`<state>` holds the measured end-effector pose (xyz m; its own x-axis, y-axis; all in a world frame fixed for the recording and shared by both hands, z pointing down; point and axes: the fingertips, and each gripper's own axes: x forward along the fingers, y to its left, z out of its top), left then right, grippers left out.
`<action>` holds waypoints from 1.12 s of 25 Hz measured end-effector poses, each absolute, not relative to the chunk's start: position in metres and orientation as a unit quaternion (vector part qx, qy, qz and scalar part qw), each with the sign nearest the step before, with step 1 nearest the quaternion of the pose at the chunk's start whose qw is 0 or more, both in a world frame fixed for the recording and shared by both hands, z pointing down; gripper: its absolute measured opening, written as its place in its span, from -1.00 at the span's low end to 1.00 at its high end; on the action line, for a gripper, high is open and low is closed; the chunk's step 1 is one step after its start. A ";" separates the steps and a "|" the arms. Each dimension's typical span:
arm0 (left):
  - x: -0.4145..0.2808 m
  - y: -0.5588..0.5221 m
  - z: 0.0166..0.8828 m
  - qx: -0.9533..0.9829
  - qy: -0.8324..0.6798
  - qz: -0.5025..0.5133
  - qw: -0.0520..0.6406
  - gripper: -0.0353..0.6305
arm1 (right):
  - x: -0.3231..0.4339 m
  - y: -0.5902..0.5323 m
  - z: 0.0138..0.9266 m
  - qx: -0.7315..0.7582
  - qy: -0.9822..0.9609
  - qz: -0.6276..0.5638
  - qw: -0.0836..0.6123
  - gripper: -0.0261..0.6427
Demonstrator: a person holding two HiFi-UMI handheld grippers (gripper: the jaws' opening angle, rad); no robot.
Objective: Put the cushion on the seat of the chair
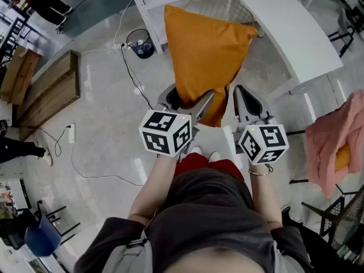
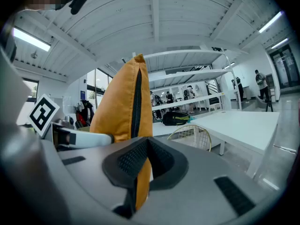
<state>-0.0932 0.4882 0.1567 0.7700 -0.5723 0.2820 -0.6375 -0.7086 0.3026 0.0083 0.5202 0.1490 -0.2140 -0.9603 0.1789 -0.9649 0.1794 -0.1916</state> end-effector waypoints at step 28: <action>-0.127 0.473 0.171 0.912 -0.338 0.084 0.218 0.16 | -0.007 0.509 0.160 0.616 -0.773 0.149 -0.002 -0.87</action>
<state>-0.1267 0.4731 0.1708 0.7577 -0.5790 0.3011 -0.6526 -0.6766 0.3409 -0.0072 0.5090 0.1602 -0.2405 -0.9538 0.1801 -0.9527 0.1964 -0.2321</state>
